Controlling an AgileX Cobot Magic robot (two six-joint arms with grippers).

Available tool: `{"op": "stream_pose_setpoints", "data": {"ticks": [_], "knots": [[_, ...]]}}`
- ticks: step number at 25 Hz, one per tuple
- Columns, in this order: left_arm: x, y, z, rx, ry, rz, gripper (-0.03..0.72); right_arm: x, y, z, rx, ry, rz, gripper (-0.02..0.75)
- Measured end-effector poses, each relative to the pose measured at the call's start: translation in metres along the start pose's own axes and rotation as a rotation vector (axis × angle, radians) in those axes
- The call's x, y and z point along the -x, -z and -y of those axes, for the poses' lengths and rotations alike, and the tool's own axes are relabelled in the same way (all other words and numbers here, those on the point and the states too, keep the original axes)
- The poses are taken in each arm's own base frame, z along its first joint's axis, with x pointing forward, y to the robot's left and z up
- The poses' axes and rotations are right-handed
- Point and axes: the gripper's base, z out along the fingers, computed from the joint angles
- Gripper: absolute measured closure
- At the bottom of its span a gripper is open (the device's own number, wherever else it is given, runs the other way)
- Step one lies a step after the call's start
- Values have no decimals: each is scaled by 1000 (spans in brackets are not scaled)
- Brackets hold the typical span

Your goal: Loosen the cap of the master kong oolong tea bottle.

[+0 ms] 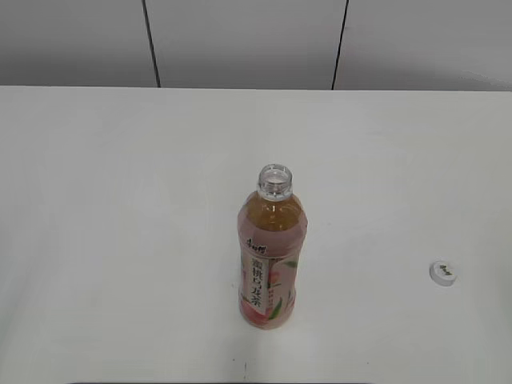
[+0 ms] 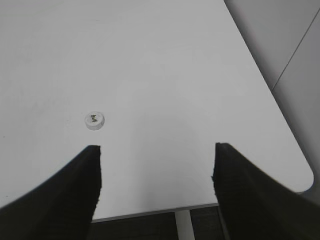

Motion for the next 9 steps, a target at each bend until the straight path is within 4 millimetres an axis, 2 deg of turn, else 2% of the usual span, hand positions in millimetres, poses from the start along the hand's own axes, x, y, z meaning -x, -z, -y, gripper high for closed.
{"op": "stream_pose_setpoints", "data": {"ticks": [9], "knots": [[0,0,0,-5,3,0,156,0,0,0,0,0,0,206]]}}
